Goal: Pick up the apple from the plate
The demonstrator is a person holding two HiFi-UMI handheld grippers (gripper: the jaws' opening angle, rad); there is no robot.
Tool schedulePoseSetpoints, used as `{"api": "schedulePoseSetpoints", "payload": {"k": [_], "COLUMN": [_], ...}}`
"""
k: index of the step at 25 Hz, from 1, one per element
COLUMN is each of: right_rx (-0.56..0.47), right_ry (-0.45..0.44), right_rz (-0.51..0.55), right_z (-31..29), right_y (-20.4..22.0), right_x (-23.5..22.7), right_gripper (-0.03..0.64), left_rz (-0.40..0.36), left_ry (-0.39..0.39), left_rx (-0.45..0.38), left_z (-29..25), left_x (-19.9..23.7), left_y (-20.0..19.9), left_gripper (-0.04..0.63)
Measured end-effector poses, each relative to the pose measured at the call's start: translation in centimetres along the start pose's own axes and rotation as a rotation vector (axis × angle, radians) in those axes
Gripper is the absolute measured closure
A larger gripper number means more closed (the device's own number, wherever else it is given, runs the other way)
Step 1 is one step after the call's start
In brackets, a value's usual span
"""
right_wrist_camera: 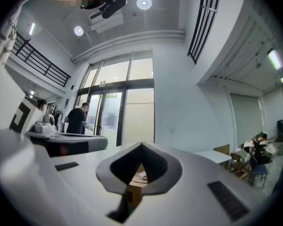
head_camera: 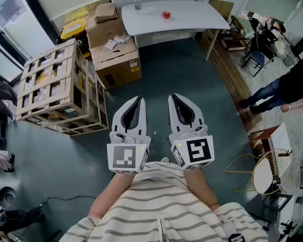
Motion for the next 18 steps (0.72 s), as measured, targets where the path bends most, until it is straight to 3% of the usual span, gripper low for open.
{"api": "schedulePoseSetpoints", "payload": {"k": [9, 18], "right_rx": [-0.018, -0.033], "right_ry": [-0.021, -0.050], "right_rz": [-0.007, -0.023], "right_z": [0.3, 1.4], "right_y": [0.1, 1.0], "right_x": [-2.5, -7.2], "right_gripper": [0.614, 0.614], "left_rz": [-0.019, -0.033], "left_ry": [-0.008, -0.064], "left_rx": [0.000, 0.019], "left_z": [-1.7, -4.4], "left_x": [-2.2, -5.7], "left_y": [0.1, 0.9], "left_gripper": [0.591, 0.589]}}
Point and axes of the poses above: the fingertips, and each gripper's own axes: z backward along the fingers, x to its left, y out of its underside, the point moved 2 cm from there along z, backward along the fingers, and after that the axes turned 1 degree about z, right-handed, at the moved point
